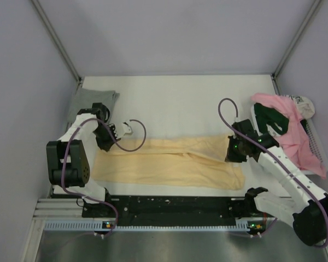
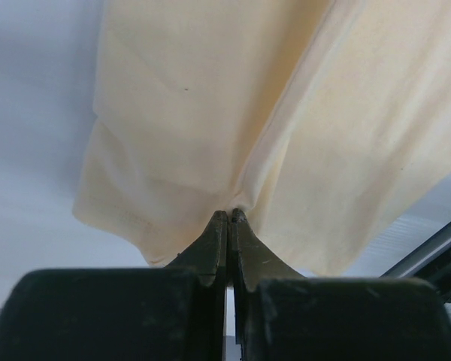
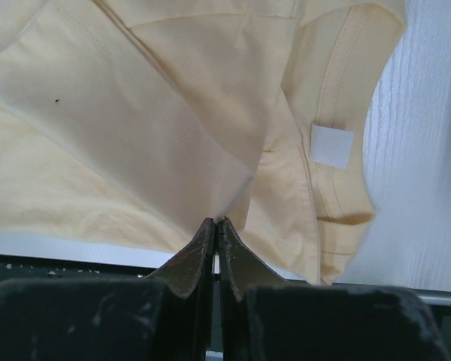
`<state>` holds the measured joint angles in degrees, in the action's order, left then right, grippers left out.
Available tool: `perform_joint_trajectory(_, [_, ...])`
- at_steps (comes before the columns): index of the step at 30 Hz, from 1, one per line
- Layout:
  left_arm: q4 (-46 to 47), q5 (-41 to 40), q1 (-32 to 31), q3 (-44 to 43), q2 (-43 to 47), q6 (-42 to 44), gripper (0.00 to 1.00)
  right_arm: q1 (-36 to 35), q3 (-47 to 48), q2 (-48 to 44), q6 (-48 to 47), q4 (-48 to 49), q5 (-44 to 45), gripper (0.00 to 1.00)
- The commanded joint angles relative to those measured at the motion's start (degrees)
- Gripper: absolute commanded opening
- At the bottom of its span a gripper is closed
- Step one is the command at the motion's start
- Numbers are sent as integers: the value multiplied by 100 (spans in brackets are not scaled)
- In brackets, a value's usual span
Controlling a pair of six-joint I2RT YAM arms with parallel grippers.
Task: Fold and stack the t-shirts
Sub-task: Fold the other side of the tshirt into a rectangle
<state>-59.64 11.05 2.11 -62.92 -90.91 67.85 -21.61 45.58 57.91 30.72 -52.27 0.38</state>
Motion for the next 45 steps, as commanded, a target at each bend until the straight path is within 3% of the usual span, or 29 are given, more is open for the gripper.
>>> perform_joint_trajectory(1, [31, -226, 18, -133, -67, 61, 2, 7, -14, 71, 259, -11, -21, 0])
perform_joint_trajectory(5, [-302, -340, 18, -28, -93, 280, 24, 7, -49, 98, 381, -64, -21, 0])
perform_joint_trajectory(7, [-548, -436, 53, -54, -137, 316, 27, 7, -102, 98, 487, -134, -229, 0])
perform_joint_trajectory(9, [-768, -621, 175, -220, -224, 142, 36, 7, -181, 63, 584, -265, -337, 7])
perform_joint_trajectory(13, [-1260, -876, 527, -520, -374, -88, 40, 7, -462, -297, 821, -433, -363, 38])
perform_joint_trajectory(16, [-1279, -1017, 580, -502, -278, -211, 40, 7, -480, -639, 953, -608, -364, 41])
perform_joint_trajectory(20, [-1427, -605, 519, -809, -120, -421, 41, 7, -173, -957, 954, -732, -66, 42])
perform_joint_trajectory(23, [-1533, 123, -15, -1213, -102, -886, 41, -1, 29, -782, 804, -469, 286, 39])
perform_joint_trajectory(27, [-999, 1415, -1429, -1732, -233, -1852, 42, 42, -171, -168, 768, 189, 717, 38])
perform_joint_trajectory(32, [38, 2479, -3100, -2356, -839, -3084, 44, 306, -664, 344, 1032, 1034, 76, 45])
perform_joint_trajectory(36, [881, 2710, -3857, -2559, -1261, -3472, 50, 324, -1138, 213, 1322, 1192, 6, 51])
perform_joint_trajectory(39, [1400, 2429, -4253, -2550, -1577, -3542, 54, 324, -1516, 37, 1515, 1595, -205, 50])
perform_joint_trajectory(42, [1595, 2183, -4508, -2682, -1955, -3577, 54, 359, -1702, 141, 1595, 1834, -214, 41])
perform_joint_trajectory(45, [1710, 2243, -4562, -2761, -2167, -3621, 54, 385, -1728, 133, 1551, 1826, -153, 12])
